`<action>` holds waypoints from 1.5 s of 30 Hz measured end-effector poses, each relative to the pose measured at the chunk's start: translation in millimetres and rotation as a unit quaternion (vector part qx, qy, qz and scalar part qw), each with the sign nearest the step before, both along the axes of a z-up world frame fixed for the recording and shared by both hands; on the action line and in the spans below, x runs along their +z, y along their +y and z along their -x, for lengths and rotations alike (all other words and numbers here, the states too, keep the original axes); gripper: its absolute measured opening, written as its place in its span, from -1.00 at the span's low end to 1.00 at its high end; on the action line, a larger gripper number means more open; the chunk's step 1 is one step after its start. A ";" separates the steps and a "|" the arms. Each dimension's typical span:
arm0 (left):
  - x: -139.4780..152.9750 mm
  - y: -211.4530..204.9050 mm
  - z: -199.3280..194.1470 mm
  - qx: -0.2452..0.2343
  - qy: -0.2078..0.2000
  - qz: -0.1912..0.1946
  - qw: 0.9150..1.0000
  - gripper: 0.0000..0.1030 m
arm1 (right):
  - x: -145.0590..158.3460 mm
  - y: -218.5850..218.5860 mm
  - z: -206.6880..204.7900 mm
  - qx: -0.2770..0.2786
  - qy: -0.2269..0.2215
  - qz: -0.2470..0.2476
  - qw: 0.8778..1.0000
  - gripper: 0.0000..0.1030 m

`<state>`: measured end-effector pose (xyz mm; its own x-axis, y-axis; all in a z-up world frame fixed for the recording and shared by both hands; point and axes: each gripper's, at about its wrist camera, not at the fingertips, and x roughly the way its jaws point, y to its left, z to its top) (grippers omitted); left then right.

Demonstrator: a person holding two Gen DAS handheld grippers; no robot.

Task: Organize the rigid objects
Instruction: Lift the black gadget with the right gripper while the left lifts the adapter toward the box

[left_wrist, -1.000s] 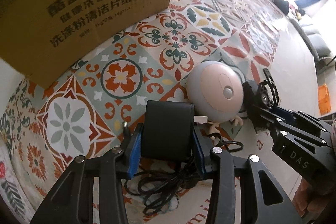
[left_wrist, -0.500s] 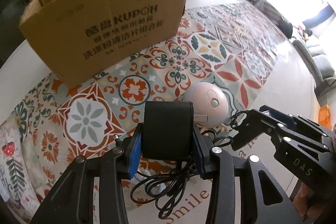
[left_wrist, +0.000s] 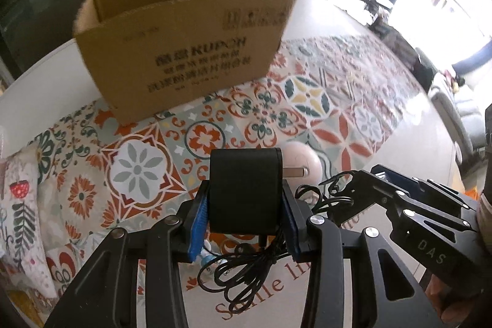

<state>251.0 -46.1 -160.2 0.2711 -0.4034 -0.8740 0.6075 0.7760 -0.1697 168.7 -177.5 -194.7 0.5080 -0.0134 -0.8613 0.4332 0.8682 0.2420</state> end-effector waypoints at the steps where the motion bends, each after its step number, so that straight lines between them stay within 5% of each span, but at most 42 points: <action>1: 5.0 2.4 0.3 0.007 -0.005 0.002 1.000 -0.20 | 3.2 0.3 -1.0 0.004 -0.003 0.000 1.000 -0.43; 23: 87.6 37.5 -8.3 0.130 -0.077 0.048 0.987 -0.20 | 92.5 19.9 -41.0 0.123 -0.101 0.031 0.987 -0.43; 45: 144.1 28.4 -55.1 0.170 -0.111 0.074 0.976 -0.20 | 150.4 11.1 -97.1 0.164 -0.166 0.046 0.971 -0.43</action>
<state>306.1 -17.6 -16.1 0.5866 -0.3754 -0.7176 0.3543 0.9157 -0.1894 265.8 -166.4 -44.3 0.7479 0.1274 -0.6515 0.0407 0.9707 0.2366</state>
